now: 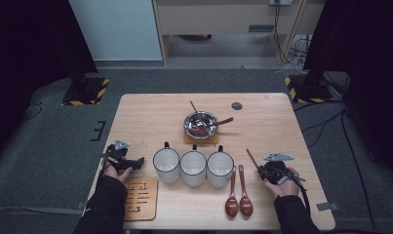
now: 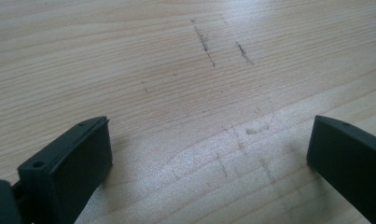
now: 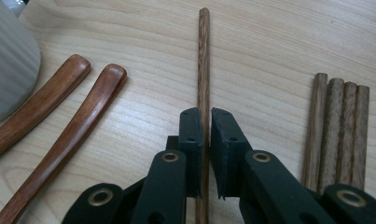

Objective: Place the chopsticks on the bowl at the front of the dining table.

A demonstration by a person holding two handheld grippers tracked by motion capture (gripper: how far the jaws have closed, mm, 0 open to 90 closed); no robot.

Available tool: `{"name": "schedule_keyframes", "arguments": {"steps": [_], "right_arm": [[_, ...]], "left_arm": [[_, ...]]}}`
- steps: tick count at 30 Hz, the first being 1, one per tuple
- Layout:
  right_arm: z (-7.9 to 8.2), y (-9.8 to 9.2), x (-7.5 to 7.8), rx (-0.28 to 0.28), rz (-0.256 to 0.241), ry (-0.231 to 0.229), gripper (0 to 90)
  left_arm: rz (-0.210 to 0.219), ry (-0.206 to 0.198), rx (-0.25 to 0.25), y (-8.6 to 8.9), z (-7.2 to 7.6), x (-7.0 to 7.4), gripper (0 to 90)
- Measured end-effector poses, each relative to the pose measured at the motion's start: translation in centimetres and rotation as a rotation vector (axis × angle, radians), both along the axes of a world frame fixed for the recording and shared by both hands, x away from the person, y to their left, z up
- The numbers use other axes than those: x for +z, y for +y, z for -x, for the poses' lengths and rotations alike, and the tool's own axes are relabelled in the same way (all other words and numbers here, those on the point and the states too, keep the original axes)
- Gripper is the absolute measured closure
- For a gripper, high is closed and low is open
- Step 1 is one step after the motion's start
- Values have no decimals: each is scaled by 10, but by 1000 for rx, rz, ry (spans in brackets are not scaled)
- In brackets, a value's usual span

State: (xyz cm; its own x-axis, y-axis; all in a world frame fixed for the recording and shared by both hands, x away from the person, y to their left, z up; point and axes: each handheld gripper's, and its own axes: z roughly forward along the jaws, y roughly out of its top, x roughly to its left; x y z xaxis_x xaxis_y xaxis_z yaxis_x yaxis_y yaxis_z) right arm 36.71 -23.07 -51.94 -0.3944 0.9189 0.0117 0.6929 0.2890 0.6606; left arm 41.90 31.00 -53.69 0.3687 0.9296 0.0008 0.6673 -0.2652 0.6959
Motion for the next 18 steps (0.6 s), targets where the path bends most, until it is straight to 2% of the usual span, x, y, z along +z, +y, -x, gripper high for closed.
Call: {"name": "schedule_keyframes", "arguments": {"steps": [2,6,13,18], "right_arm": [[2,-1,1,3,4,-6,812],[7,-3,3,4,-18,3,805],[11,-6,0,-4,-1,22,821],[12,-5,-1,-2,12,13,843]], "left_arm": [[0,0,0,0,0,0,0],[0,0,0,0,0,0,0],[0,0,0,0,0,0,0],[0,0,0,0,0,0,0]]}}
